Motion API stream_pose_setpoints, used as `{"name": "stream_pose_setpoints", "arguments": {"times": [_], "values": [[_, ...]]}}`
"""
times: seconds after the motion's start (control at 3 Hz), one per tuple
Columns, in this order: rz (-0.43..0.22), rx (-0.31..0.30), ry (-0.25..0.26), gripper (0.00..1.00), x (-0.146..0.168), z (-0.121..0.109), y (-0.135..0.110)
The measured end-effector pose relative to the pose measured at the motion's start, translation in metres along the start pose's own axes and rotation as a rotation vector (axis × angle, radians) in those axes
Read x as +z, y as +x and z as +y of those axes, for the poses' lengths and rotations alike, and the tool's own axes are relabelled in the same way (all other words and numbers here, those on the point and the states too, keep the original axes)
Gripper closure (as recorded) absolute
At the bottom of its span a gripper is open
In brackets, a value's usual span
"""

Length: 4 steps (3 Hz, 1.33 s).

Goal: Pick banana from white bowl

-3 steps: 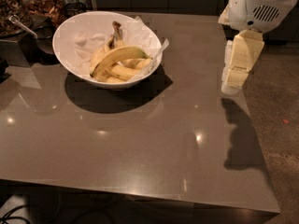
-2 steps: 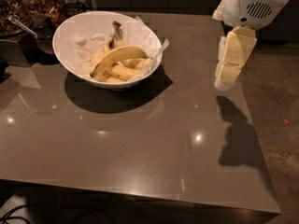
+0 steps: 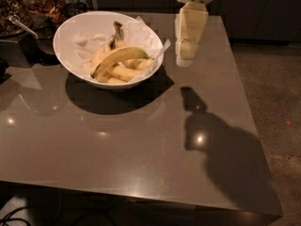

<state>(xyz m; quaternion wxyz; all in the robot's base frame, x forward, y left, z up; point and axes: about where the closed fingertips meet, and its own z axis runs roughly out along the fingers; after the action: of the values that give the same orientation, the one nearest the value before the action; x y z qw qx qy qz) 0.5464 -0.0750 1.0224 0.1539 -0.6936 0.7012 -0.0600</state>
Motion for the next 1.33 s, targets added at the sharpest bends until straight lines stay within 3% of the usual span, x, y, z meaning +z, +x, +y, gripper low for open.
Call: {"name": "stream_pose_setpoints", "arguments": {"times": [0.33, 0.67, 1.33], "values": [[0.023, -0.108, 0.011, 0.0, 0.01, -0.013, -0.034], [-0.01, -0.115, 0.034, 0.0, 0.012, -0.02, -0.044], [-0.128, -0.195, -0.013, 0.02, 0.036, -0.06, -0.103]]}}
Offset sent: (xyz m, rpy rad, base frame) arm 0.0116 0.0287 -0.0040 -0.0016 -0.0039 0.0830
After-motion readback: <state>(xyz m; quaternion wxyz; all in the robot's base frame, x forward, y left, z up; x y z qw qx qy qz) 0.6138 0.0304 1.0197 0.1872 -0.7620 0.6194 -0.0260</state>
